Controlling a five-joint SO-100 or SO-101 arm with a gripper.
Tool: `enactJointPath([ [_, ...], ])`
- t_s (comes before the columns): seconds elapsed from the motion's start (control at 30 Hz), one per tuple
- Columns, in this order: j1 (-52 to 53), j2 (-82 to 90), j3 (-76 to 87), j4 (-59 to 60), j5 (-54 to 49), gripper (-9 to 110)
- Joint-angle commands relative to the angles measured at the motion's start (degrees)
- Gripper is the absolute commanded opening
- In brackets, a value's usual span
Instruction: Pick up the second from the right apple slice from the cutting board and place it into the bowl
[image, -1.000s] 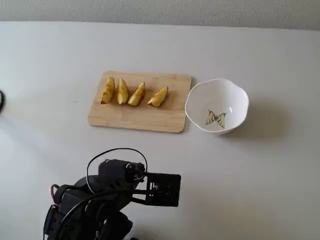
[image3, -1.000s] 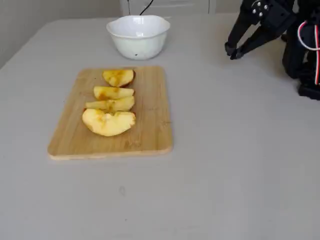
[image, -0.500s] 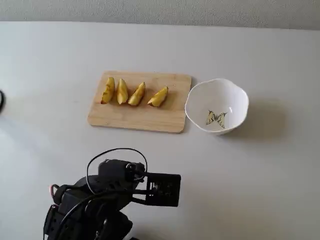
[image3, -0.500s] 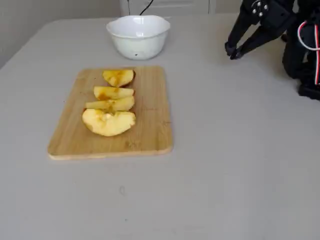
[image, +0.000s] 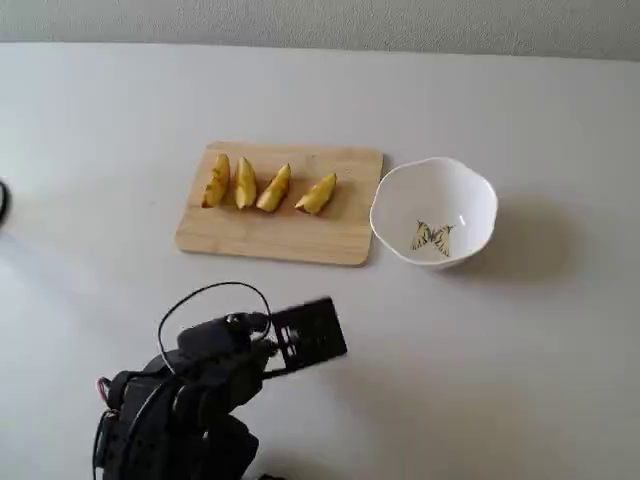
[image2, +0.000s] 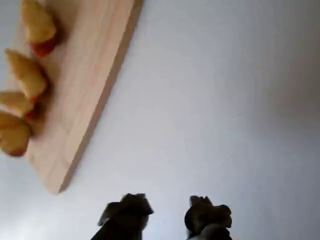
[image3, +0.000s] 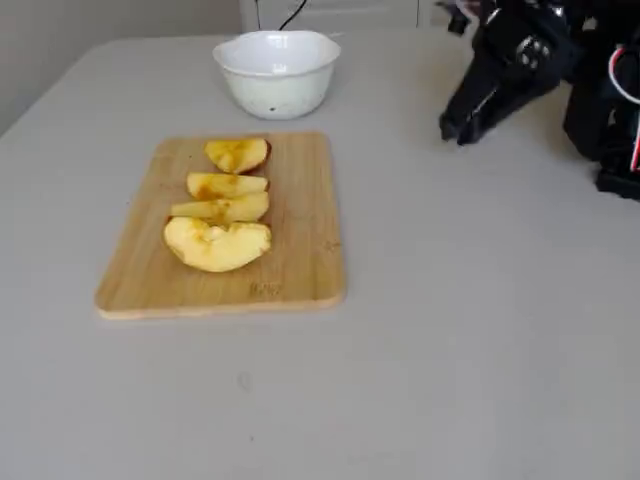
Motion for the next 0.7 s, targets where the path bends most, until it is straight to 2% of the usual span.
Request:
enactJointPath([
  [0.0,-7.1,-13.3,-12.3,-1.9,-7.6,20],
  [0.13,-6.5,-46.1,-39.9,1.4,-10.9,29],
  [0.3,-6.3,-71.5,-66.0,5.5,-15.8,33],
  [0.47,-4.1,-91.8,-85.5,7.7,-18.5,33],
  [0.67,0.2,-107.5,-101.9,8.4,-20.4,32],
])
